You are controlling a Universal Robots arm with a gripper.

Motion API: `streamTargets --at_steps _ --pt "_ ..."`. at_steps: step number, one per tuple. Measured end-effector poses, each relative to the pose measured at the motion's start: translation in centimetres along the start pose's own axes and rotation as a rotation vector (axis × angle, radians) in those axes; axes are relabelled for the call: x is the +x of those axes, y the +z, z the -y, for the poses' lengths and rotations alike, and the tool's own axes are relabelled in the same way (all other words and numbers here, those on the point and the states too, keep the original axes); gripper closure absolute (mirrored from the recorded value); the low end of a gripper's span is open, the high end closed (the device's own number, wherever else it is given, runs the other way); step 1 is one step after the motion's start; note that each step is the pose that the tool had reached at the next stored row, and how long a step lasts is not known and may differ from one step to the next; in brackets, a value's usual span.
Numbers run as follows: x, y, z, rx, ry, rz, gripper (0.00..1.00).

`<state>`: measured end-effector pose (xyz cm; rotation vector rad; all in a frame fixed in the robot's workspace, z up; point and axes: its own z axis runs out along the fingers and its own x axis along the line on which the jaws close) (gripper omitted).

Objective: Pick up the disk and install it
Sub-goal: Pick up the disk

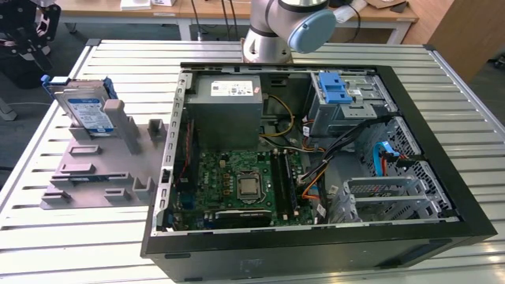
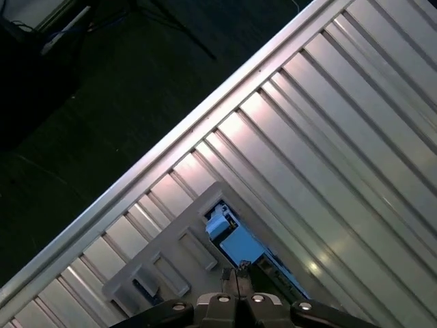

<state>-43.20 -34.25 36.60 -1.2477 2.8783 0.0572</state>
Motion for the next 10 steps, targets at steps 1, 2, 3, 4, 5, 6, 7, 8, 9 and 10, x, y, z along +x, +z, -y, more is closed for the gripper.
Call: streamTargets --at_steps 1,2,3,4,5,6,7,8,9,10 --pt "0.0 0.03 0.0 0.0001 -0.018 -0.0002 0.89" --pt "0.0 0.05 0.0 0.0001 -0.036 -0.0004 0.89" --pt "0.0 0.07 0.0 0.0001 -0.055 -0.0007 0.89" --pt "0.0 0.1 0.0 0.0004 -0.073 -0.0007 0.89" --pt "0.0 0.12 0.0 0.0008 -0.091 -0.0007 0.89" --pt "0.01 0.14 0.0 0.0017 -0.107 -0.0001 0.89" --pt "0.01 0.16 0.0 0.0037 -0.121 0.0014 0.89" --pt "0.0 0.18 0.0 0.0067 -0.133 0.0037 0.89" --pt "0.0 0.2 0.0 0.0096 -0.145 0.006 0.89" --pt "0.0 0.23 0.0 0.0126 -0.16 0.0083 0.89"
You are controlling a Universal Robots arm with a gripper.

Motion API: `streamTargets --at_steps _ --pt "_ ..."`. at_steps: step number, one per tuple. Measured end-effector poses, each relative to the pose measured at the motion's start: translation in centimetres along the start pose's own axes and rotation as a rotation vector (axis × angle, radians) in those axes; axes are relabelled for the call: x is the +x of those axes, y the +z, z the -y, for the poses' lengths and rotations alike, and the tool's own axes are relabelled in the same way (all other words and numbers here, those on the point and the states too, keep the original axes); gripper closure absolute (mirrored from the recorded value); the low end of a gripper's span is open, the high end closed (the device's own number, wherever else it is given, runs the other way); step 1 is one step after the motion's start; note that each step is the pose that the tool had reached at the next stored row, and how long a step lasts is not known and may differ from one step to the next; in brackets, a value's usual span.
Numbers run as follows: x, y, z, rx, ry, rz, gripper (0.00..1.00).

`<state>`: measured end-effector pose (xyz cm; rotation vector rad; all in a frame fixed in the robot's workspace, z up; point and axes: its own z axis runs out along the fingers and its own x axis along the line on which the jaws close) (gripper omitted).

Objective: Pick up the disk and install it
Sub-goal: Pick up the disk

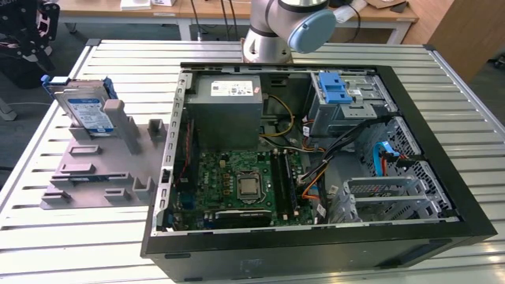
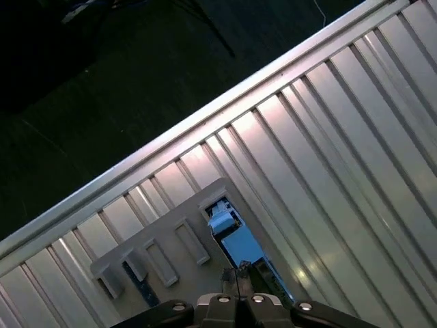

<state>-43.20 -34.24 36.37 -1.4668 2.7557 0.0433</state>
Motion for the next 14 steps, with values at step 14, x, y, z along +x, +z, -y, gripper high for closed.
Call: streamTargets --at_steps 14 --pt "0.01 0.58 0.0 -0.0012 -0.252 0.0012 0.89"
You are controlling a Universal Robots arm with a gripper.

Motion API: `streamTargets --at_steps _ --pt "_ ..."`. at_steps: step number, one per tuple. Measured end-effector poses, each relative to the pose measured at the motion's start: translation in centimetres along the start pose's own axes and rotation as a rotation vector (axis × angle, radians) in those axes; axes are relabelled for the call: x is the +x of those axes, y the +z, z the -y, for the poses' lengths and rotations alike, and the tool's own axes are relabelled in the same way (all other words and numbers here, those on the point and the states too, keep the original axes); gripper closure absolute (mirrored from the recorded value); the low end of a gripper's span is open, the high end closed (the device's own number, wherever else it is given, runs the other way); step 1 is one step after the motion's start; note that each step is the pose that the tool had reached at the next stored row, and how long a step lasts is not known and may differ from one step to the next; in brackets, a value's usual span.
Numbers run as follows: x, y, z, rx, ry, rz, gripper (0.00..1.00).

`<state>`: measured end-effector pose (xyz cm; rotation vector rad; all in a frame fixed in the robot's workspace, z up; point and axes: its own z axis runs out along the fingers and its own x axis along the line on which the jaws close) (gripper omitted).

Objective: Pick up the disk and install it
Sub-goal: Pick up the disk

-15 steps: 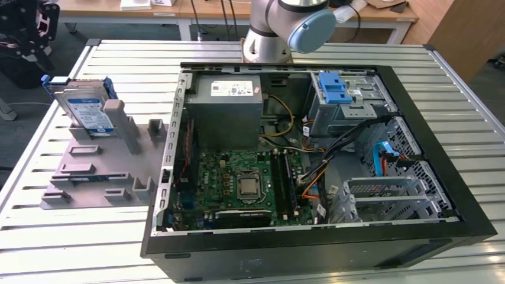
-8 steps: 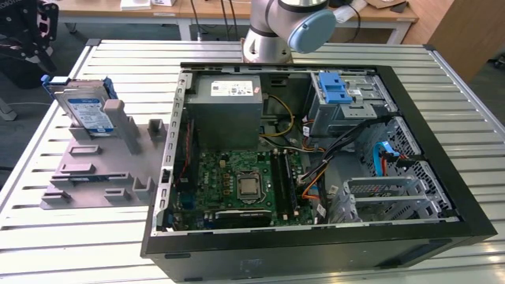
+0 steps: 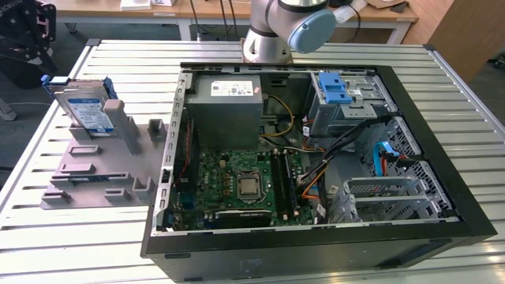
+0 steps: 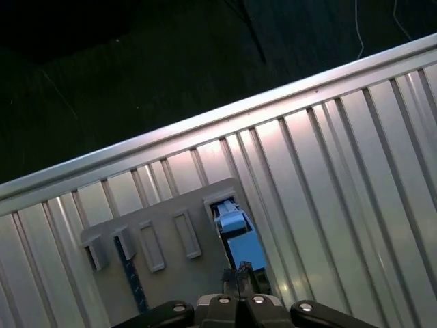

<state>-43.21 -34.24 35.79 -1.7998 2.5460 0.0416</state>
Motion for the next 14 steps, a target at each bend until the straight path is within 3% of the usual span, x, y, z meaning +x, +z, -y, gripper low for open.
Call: streamTargets --at_steps 12,14 --pt "0.02 0.44 0.01 -0.0073 -0.218 -0.0017 0.89" --pt "0.02 0.44 0.0 -0.0081 -0.236 -0.002 0.89"
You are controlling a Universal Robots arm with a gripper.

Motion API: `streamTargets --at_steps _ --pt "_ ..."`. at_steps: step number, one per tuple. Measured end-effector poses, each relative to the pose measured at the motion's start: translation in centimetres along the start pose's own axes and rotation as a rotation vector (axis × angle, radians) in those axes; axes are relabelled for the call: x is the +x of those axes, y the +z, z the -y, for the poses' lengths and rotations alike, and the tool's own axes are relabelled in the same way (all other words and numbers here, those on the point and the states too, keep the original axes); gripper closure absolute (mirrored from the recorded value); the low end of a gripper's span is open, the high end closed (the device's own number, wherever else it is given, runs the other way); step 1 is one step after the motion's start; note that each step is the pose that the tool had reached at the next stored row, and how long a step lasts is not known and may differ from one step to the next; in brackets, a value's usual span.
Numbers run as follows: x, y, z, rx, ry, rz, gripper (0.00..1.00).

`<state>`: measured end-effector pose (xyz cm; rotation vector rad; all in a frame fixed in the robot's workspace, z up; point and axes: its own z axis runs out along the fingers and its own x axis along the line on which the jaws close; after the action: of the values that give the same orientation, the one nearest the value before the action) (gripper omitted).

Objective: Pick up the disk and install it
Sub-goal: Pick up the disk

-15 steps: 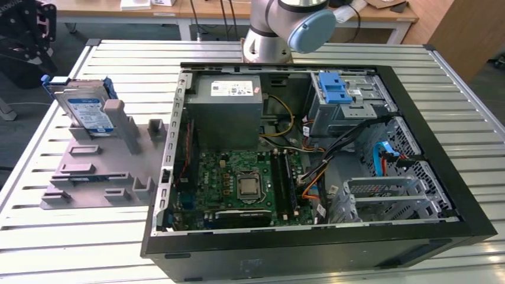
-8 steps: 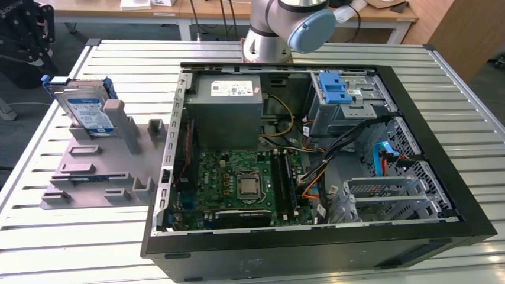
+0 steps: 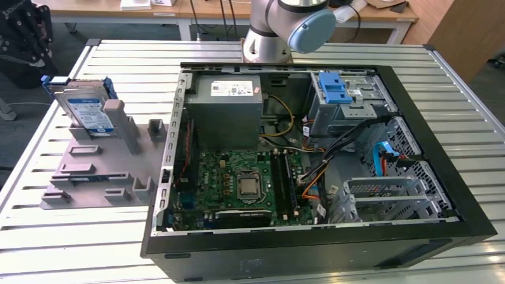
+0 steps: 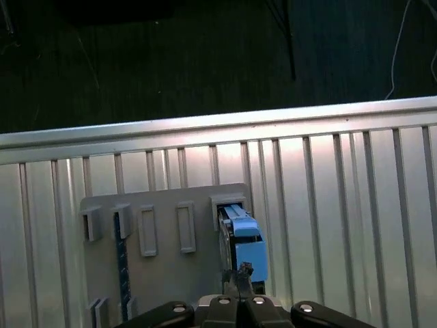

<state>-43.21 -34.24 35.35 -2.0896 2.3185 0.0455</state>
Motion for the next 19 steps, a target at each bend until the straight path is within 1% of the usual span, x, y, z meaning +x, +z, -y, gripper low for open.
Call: streamTargets --at_steps 1,2,3,6,7,9,10,11,14,17,19 --pt "0.0 0.0 0.0 0.0 0.0 0.0 0.89" --pt "0.0 0.01 0.0 0.0001 -0.001 0.0001 0.83" --pt "0.0 0.01 0.0 0.0001 -0.001 0.0001 0.83" --pt "0.0 0.03 0.01 0.0002 -0.001 0.0002 0.65" --pt "-0.01 0.05 0.01 0.0004 -0.002 0.0002 0.65" --pt "-0.06 0.14 0.0 0.0005 -0.007 0.0 0.53" --pt "-0.16 0.21 -0.01 0.0003 -0.01 -0.0002 0.53" --pt "-0.32 0.34 -0.03 0.0003 -0.012 -0.0003 0.47" --pt "-0.59 0.91 -0.07 0.0005 -0.013 -0.0015 0.47" --pt "-0.57 1.42 -0.12 0.0003 -0.015 -0.0017 0.47" --pt "-0.57 1.65 -0.14 0.0001 -0.031 -0.0019 0.47"
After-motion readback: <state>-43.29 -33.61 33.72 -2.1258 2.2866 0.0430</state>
